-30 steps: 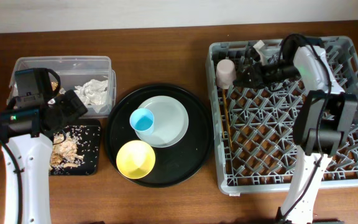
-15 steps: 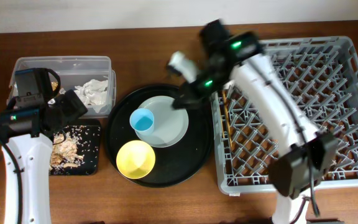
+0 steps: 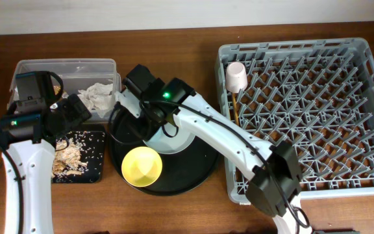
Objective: Sort waste into correct bins and load items into the dishwasher rack
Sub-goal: 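Return the right gripper to the tray and grasp the blue cup, then carry the blue cup with the right gripper and set it upside down in the rack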
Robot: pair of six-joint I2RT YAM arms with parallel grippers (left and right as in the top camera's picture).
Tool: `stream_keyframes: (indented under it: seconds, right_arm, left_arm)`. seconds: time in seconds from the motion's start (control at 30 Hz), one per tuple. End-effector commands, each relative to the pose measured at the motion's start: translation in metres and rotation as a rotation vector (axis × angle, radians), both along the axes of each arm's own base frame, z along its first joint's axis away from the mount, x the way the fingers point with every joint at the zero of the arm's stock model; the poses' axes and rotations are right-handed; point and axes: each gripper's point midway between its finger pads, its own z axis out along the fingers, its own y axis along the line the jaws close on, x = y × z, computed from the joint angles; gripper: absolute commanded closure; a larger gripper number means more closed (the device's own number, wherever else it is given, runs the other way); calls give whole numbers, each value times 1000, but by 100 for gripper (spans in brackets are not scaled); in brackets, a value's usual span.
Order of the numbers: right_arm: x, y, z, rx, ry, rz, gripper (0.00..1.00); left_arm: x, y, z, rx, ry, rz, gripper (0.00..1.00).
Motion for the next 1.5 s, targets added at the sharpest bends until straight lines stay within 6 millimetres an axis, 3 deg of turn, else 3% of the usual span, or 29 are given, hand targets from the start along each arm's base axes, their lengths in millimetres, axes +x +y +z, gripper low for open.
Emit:
stream_keyframes:
  seconds: [0.0,0.23,0.6,0.83,0.9,1.0,1.07,1.13,1.23,1.33,1.47]
  right_arm:
    - [7,5,-19,-11,-2,-9,68]
    - [9,8,-56,-48,32,-9,68]
    - [12,3,-91,-115,55,-19,69]
    - [9,0,-93,-131,69,-19,86]
    - [8,-2,-93,-136,75,-20,96]
    - [14,-1,-68,-88,72,-27,96]
    - [23,-6,-32,-47,56,-49,96]
    - [35,-20,15,6,23,-83,96]
    - [56,-64,68,43,-16,-175,96]
    - [74,-123,76,39,55,-285,96]
    - [83,-170,73,178,210,-277,96]
  left_arm:
    - [0,2,7,5,-19,4,1]
    - [0,2,7,5,-19,4,1]
    - [0,2,7,4,-18,4,1]
    - [0,2,7,5,-19,4,1]
    - [0,2,7,5,-19,4,1]
    - [0,2,7,5,-19,4,1]
    - [0,2,7,5,-19,4,1]
    - [0,2,7,5,-19,4,1]
    - [0,2,7,5,-19,4,1]
    - [0,2,7,5,-19,4,1]
    - [0,2,7,5,-19,4,1]
